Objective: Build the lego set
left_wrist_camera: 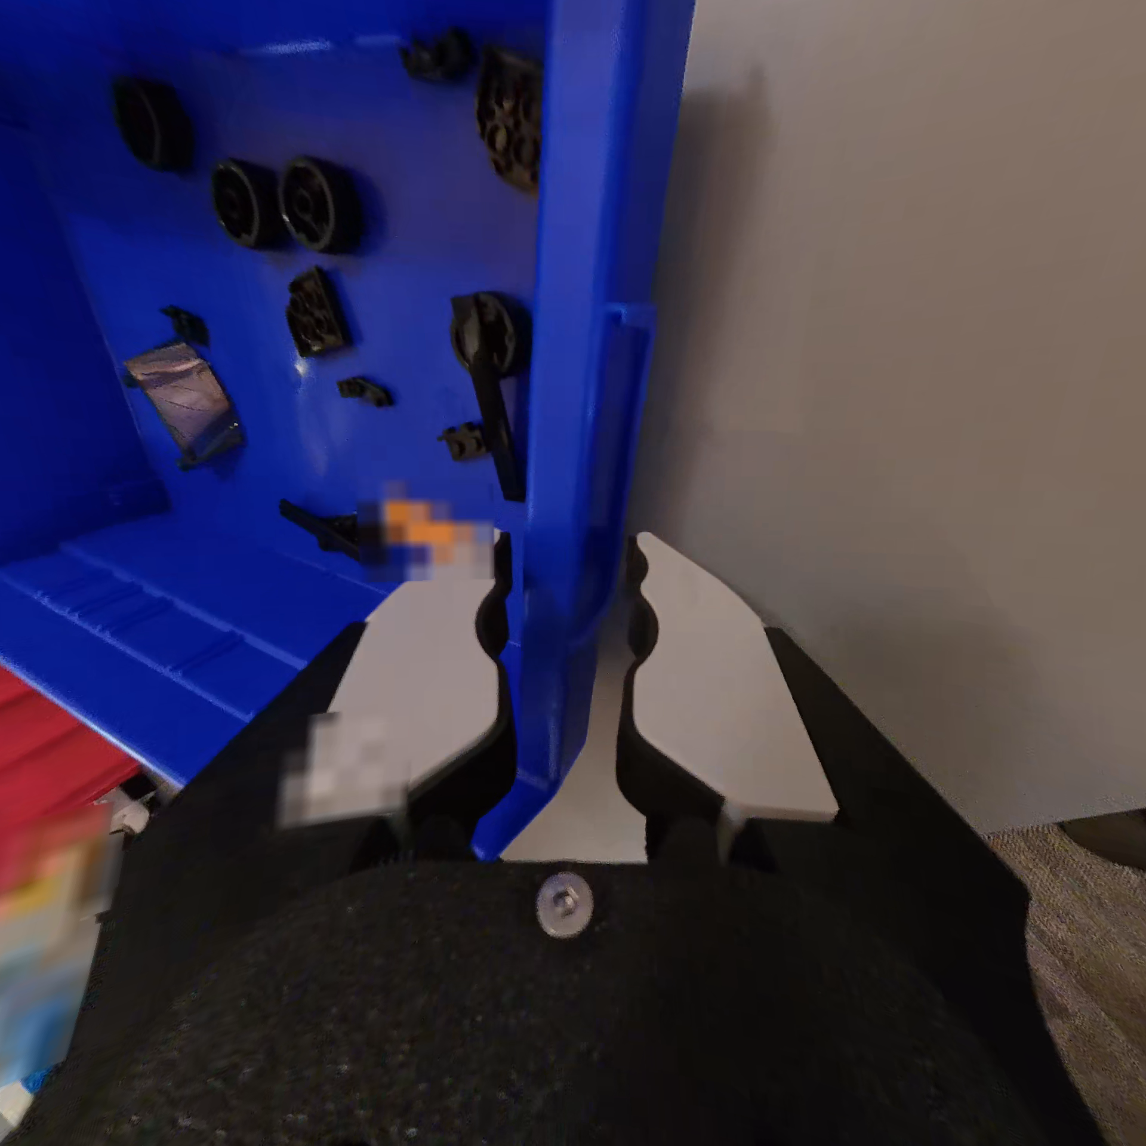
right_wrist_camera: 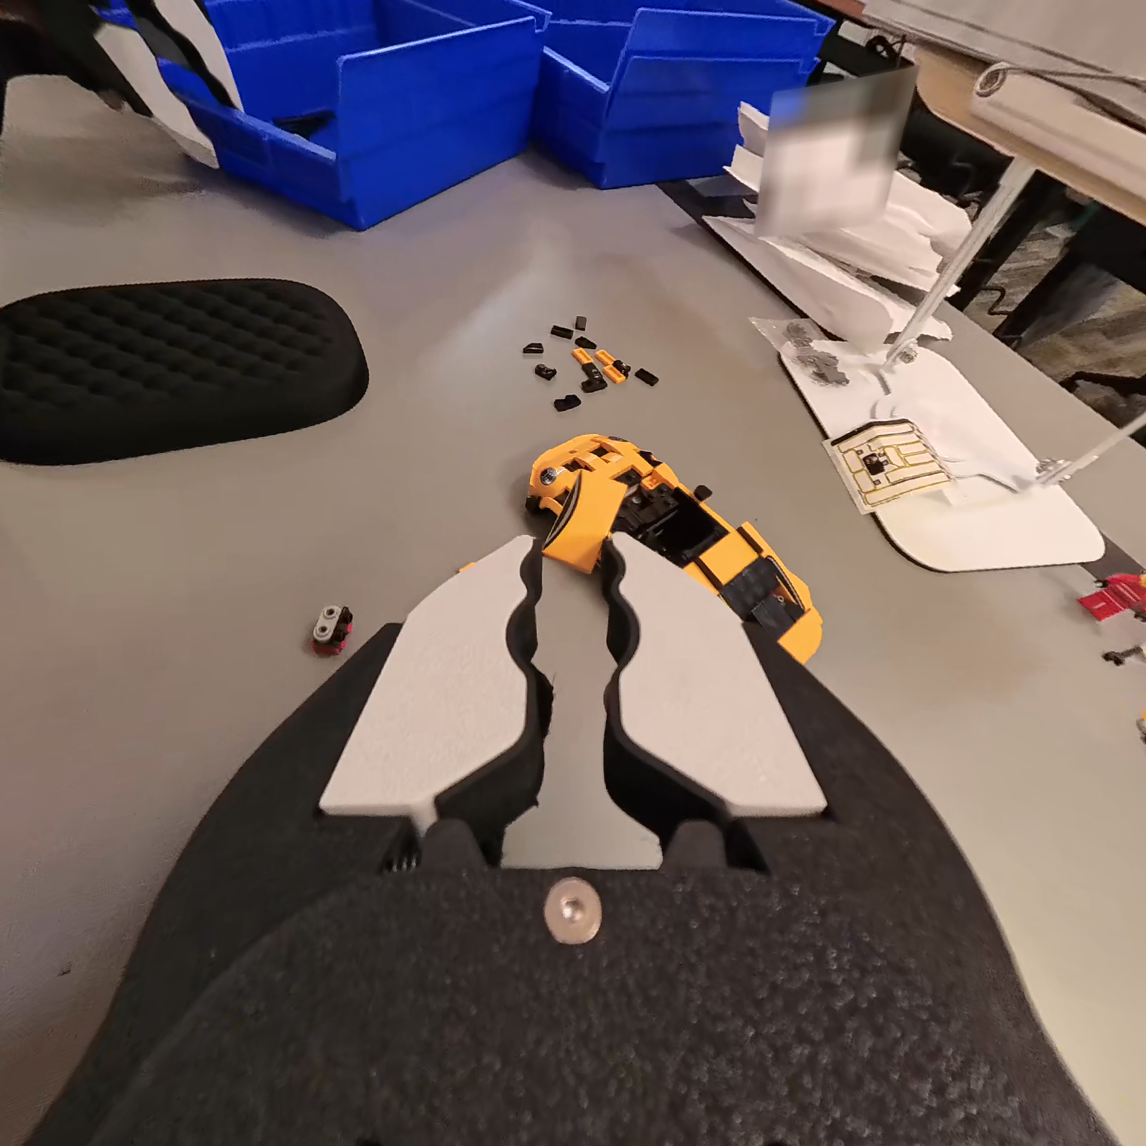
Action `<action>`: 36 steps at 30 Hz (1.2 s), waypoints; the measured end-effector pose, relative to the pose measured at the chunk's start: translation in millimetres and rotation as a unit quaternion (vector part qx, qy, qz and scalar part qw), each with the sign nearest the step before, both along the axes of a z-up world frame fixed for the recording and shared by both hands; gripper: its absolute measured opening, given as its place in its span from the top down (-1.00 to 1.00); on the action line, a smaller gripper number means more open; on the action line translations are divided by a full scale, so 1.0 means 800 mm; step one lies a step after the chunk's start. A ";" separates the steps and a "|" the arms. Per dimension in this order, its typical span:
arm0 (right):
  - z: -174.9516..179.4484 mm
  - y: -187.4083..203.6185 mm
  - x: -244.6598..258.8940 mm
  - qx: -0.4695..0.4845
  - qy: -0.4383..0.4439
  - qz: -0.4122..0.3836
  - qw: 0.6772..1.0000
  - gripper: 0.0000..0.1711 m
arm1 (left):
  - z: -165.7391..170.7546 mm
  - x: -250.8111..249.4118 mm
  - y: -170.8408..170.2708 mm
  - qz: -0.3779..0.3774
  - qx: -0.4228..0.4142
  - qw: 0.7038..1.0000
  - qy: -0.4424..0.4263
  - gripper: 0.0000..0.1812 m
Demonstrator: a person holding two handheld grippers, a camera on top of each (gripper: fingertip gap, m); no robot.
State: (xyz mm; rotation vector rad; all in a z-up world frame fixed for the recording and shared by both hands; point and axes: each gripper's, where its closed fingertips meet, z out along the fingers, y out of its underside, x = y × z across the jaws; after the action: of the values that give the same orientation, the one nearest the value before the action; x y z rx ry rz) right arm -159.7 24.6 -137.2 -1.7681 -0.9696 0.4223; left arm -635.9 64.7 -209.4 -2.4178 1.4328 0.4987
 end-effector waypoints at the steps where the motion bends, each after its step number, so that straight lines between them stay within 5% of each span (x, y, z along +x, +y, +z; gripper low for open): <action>1: 0.000 0.001 -0.001 -0.001 -0.001 0.002 1.000 0.79 | -0.003 -0.001 0.000 -0.001 -0.007 1.000 0.000 0.67; 11: -0.003 0.010 -0.007 -0.004 0.010 0.000 1.000 0.79 | -0.006 0.019 -0.004 -0.017 0.116 0.993 0.021 0.66; 20: -0.008 0.017 -0.005 -0.022 0.017 -0.009 1.000 0.79 | -0.002 0.030 -0.013 -0.023 0.314 0.942 0.119 0.66; 36: 0.000 0.016 -0.002 -0.016 0.024 -0.012 1.000 0.80 | 0.003 0.031 -0.008 -0.068 0.188 0.980 -0.016 0.65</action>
State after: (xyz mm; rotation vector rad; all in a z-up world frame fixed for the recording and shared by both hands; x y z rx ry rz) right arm -161.1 37.3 -137.3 -1.7892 -0.9114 0.4652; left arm -611.5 58.2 -207.4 -2.0084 1.3397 0.6303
